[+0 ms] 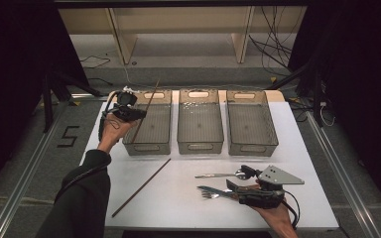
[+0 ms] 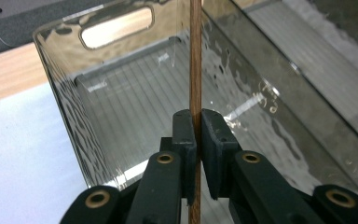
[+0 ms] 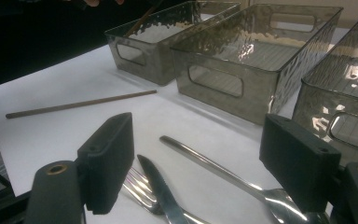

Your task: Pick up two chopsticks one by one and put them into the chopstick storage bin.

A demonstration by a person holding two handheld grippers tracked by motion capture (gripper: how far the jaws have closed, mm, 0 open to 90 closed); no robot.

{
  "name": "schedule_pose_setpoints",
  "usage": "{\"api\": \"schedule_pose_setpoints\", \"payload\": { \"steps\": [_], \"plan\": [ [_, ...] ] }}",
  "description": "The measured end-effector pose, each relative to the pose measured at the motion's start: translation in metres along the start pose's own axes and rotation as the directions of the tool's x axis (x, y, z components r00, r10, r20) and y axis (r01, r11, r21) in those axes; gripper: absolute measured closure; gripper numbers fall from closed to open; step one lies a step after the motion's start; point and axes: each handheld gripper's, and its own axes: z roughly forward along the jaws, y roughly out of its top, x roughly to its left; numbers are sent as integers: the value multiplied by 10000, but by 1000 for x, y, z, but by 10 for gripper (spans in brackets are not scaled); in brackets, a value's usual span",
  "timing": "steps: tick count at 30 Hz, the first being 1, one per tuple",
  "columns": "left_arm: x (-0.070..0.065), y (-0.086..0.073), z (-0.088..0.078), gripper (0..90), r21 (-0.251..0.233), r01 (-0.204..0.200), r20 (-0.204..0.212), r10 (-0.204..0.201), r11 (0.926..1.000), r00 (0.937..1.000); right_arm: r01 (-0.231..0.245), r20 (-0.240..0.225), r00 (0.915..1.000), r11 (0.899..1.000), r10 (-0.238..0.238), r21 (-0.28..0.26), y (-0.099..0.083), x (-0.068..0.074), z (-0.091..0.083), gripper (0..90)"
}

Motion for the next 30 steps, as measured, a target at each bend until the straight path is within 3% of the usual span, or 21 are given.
{"api": "schedule_pose_setpoints", "payload": {
  "steps": [5,13,16,17,20,24,30],
  "plan": [
    [2,-3,2,822,157,135,-79,-134,9998,9999,-8,0,10000,10000,8,9,0,0,0,268],
    [4,-1,-7,578,-158,436,126,-434,9989,9990,-3,-1,10000,10000,3,22,0,0,0,268],
    [2,0,-15,460,-56,538,195,-537,9985,9984,5,8,10000,10000,-5,20,0,0,0,268],
    [1,0,-18,460,-49,598,250,-596,9982,9979,5,8,10000,10000,-5,20,0,0,0,268],
    [-4,-3,-34,346,-125,744,591,-735,9972,9955,8,-3,10000,10000,-8,23,0,1,1,268],
    [-11,-8,-45,274,-132,689,864,-675,9975,9940,16,4,10000,10000,-16,25,0,1,1,268],
    [-31,-26,-52,228,-12,240,1186,-237,9997,9927,22,30,10000,10000,-22,19,0,1,0,268]
  ]
}}
